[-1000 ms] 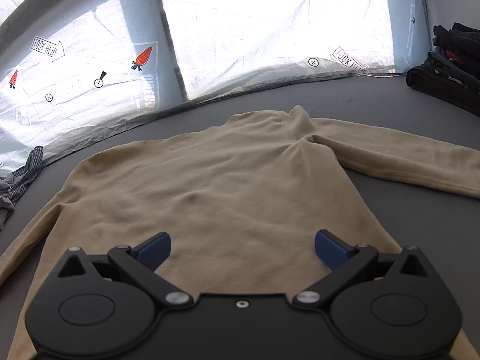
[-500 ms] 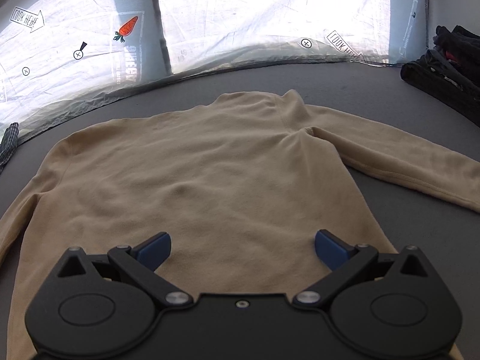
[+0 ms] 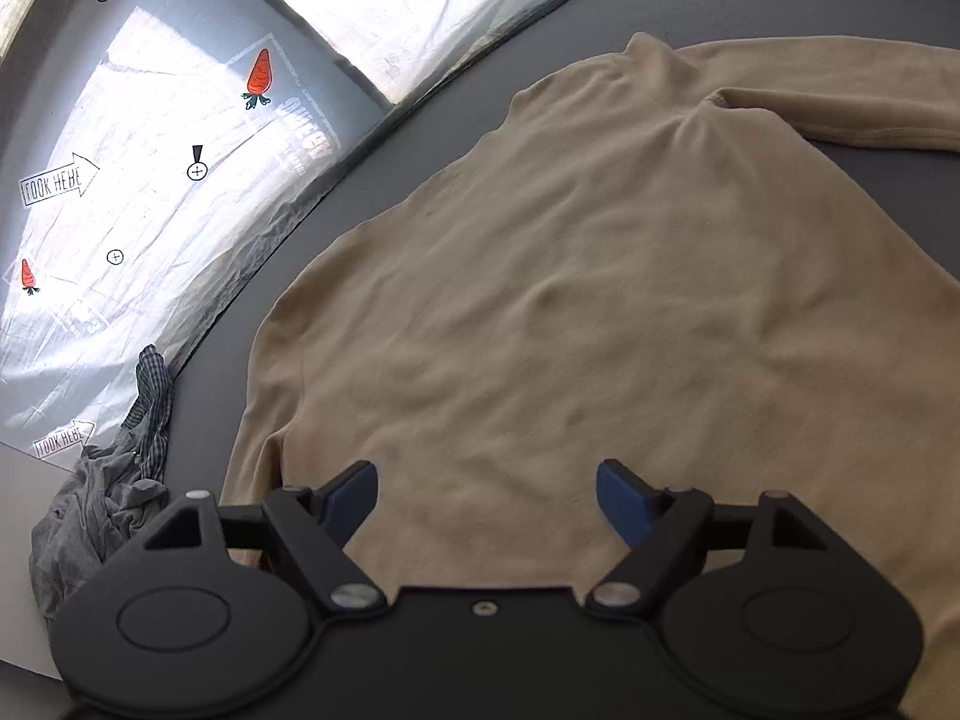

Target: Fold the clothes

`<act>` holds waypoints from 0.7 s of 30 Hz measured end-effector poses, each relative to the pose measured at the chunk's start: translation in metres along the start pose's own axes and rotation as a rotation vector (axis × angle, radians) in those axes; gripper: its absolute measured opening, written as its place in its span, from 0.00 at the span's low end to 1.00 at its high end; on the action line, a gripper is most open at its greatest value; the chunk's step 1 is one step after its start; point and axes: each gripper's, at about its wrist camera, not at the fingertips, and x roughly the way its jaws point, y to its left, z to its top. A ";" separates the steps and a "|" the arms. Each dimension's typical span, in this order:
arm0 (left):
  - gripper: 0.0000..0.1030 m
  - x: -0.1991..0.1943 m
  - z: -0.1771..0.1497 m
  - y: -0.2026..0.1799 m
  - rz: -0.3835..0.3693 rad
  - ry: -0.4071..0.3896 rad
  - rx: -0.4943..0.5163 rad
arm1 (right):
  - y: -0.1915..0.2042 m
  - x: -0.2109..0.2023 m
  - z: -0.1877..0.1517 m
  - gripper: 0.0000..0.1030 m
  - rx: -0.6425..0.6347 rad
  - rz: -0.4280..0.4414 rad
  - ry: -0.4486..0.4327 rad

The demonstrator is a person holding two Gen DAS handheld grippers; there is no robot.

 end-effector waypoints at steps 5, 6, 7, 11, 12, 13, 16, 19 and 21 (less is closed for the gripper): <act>0.78 -0.011 -0.002 0.020 -0.057 0.005 -0.082 | 0.026 0.024 -0.028 0.47 0.099 0.137 0.154; 0.78 -0.012 -0.003 0.025 -0.067 0.006 -0.097 | 0.034 0.029 -0.033 0.44 0.107 0.154 0.184; 0.78 -0.014 -0.004 0.029 -0.078 0.004 -0.109 | 0.042 0.034 -0.039 0.37 0.115 0.170 0.215; 0.78 -0.023 -0.009 0.041 -0.108 0.000 -0.144 | 0.075 0.059 -0.064 0.27 0.144 0.247 0.364; 0.78 -0.025 -0.010 0.045 -0.117 0.001 -0.152 | 0.084 0.065 -0.071 0.27 0.147 0.261 0.398; 0.78 -0.026 -0.011 0.048 -0.126 0.003 -0.157 | 0.093 0.071 -0.078 0.27 0.147 0.272 0.431; 0.78 -0.026 -0.010 0.054 -0.149 0.011 -0.174 | 0.116 0.089 -0.098 0.27 0.156 0.286 0.509; 0.79 -0.025 -0.008 0.056 -0.161 0.023 -0.184 | 0.129 0.103 -0.111 0.27 0.172 0.257 0.527; 0.81 -0.024 -0.007 0.056 -0.165 0.030 -0.177 | 0.133 0.112 -0.114 0.27 0.193 0.227 0.533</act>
